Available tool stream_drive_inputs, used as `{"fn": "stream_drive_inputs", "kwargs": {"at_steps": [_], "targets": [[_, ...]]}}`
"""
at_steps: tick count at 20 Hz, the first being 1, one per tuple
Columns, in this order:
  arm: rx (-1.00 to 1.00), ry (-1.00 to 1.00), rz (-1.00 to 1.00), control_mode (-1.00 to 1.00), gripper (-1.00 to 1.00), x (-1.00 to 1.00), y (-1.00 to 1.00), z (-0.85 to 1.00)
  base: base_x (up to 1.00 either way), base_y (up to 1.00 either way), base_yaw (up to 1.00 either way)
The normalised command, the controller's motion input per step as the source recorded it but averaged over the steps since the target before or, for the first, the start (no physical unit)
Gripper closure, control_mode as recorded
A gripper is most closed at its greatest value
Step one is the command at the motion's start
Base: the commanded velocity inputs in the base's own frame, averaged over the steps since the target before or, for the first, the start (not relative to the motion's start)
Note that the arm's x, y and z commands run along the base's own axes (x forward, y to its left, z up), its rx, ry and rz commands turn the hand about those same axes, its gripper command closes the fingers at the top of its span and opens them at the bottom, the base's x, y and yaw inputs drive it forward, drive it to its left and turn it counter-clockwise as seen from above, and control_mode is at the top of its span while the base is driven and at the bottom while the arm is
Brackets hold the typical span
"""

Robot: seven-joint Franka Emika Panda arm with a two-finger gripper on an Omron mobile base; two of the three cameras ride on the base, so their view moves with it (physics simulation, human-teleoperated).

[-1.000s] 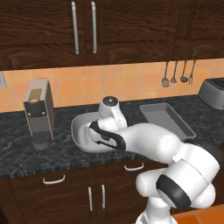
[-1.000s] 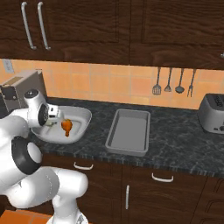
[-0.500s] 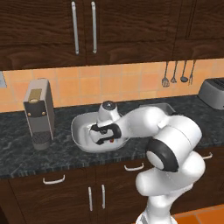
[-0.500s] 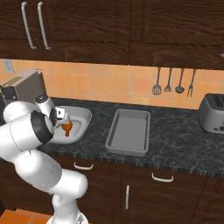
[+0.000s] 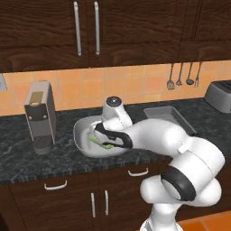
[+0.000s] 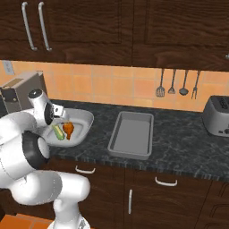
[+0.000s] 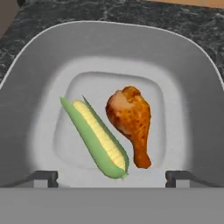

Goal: Place one corn and one chicken drumstick in each tupperware on the nearby counter, to pack two identical lunches.

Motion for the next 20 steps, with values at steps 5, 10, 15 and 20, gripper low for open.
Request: {"fn": "stream_drive_inputs", "kwargs": {"at_steps": [5,10,15,20], "targets": [[0.1,0.0,-0.12,-1.0,-1.0,-1.0,-1.0,0.58,0.0,0.0,0.0],[0.04,0.0,-0.13,-1.0,-1.0,-1.0,-1.0,0.83,0.0,0.0,0.0],[0.0,-0.02,-0.03,-1.0,-1.0,-1.0,-0.75,0.91,0.0,0.0,0.0],[-0.01,-0.21,0.0,-1.0,-1.0,-1.0,-0.29,1.0,0.0,0.0,0.0]]}}
